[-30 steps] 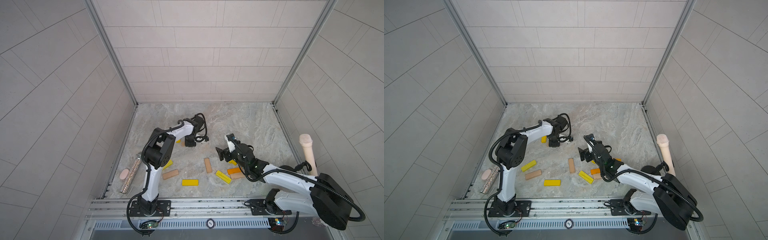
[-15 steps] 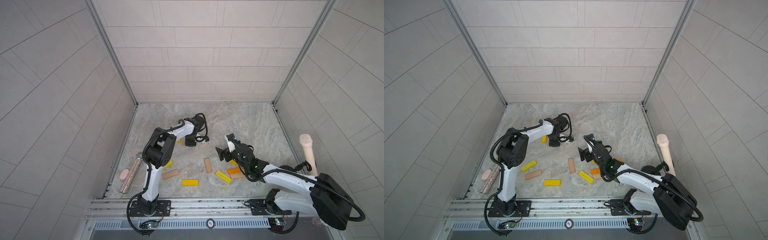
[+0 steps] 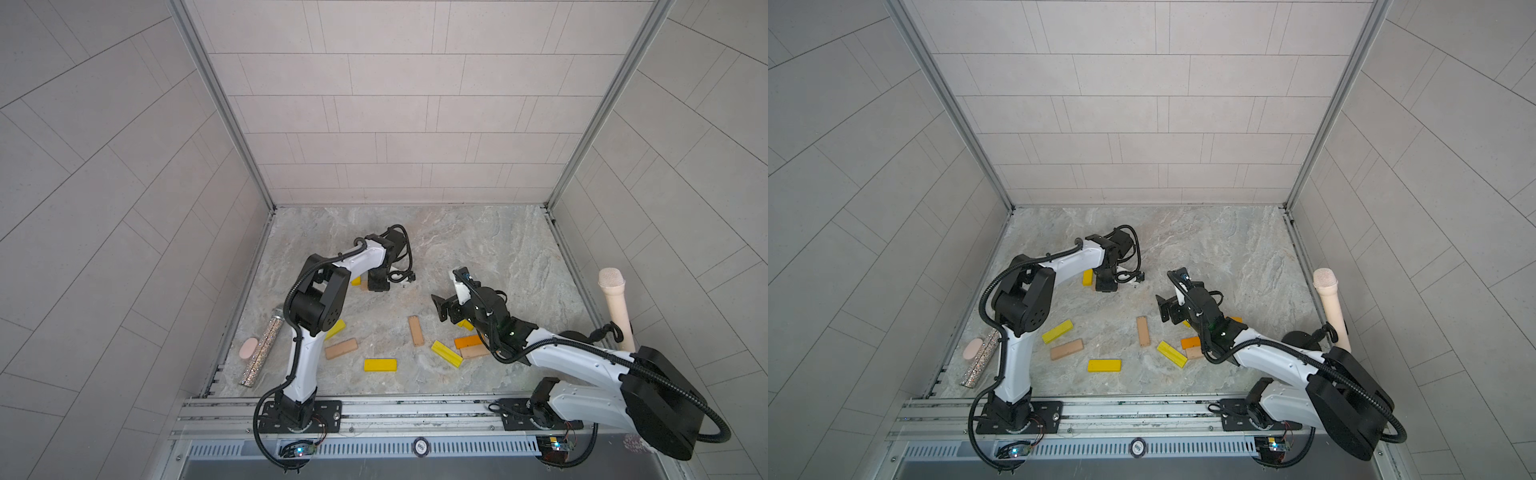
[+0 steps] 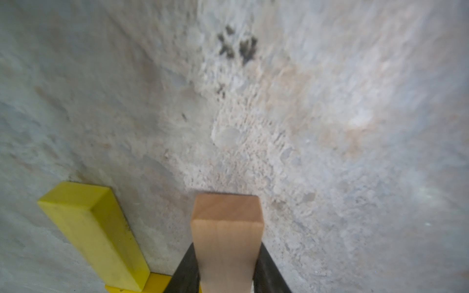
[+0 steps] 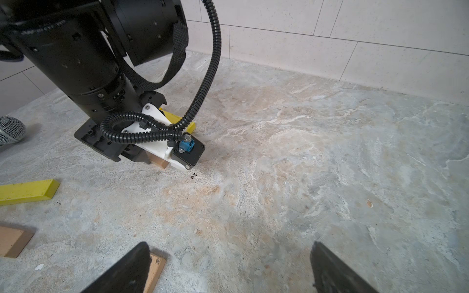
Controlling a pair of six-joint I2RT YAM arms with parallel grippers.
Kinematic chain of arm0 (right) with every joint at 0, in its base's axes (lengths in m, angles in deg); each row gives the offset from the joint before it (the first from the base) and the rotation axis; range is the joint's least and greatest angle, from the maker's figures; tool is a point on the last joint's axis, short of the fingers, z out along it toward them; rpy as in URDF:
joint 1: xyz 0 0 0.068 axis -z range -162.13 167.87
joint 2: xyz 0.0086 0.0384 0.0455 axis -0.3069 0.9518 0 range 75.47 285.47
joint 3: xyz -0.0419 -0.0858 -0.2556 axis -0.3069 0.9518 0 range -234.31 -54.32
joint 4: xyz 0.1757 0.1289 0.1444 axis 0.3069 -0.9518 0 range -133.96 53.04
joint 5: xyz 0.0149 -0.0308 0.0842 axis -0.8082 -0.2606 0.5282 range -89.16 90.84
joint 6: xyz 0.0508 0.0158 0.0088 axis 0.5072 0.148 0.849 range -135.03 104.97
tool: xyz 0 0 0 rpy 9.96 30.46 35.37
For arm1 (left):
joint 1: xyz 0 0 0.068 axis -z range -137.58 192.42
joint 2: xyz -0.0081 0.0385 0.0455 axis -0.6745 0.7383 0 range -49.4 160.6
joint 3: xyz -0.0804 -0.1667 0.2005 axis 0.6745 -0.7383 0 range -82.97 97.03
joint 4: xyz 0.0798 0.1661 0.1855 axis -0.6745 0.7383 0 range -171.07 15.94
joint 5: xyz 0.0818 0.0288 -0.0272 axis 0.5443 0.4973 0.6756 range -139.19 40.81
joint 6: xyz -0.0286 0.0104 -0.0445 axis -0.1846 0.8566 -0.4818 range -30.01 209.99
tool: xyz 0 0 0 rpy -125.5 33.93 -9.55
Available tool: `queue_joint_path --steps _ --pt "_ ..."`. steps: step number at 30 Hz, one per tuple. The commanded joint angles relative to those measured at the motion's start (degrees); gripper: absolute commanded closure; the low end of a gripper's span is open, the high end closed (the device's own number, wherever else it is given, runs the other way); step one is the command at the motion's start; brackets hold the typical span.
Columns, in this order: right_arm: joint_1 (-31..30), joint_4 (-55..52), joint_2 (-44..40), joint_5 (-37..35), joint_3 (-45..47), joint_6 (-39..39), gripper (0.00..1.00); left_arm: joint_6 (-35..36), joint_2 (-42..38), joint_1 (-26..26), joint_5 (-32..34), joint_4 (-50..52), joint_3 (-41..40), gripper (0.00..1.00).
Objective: Assemble the number 8 with building blocks
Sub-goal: Assemble the building block at the center of the board.
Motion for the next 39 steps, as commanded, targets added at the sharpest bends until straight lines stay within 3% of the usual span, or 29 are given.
queue_joint_path --steps 1,16,28,35,36,39 --pt "-0.1 -0.4 0.3 -0.9 -1.6 -0.2 0.01 1.9 2.3 -0.6 0.7 0.9 0.1 0.71" --pt "0.0 -0.4 0.3 -0.9 -1.6 -0.3 0.01 2.2 1.7 -0.9 0.5 0.8 -0.5 0.67" --pt "-0.1 -0.3 0.4 -0.6 -1.6 -0.2 0.01 0.2 -3.2 -0.5 0.0 -2.1 -3.4 0.53" --pt "0.0 -0.3 0.0 -0.3 -1.6 -0.4 0.01 -3.9 -9.9 1.1 0.5 -6.9 -7.2 0.31" --pt "0.0 -0.4 0.1 -0.3 -1.7 -0.4 0.01 -4.9 -11.1 1.4 0.4 -7.4 -7.5 0.18" --pt "-0.1 -0.8 0.7 -0.3 -2.1 -1.0 0.01 -7.9 -15.3 2.3 0.7 -9.8 -9.2 0.09"
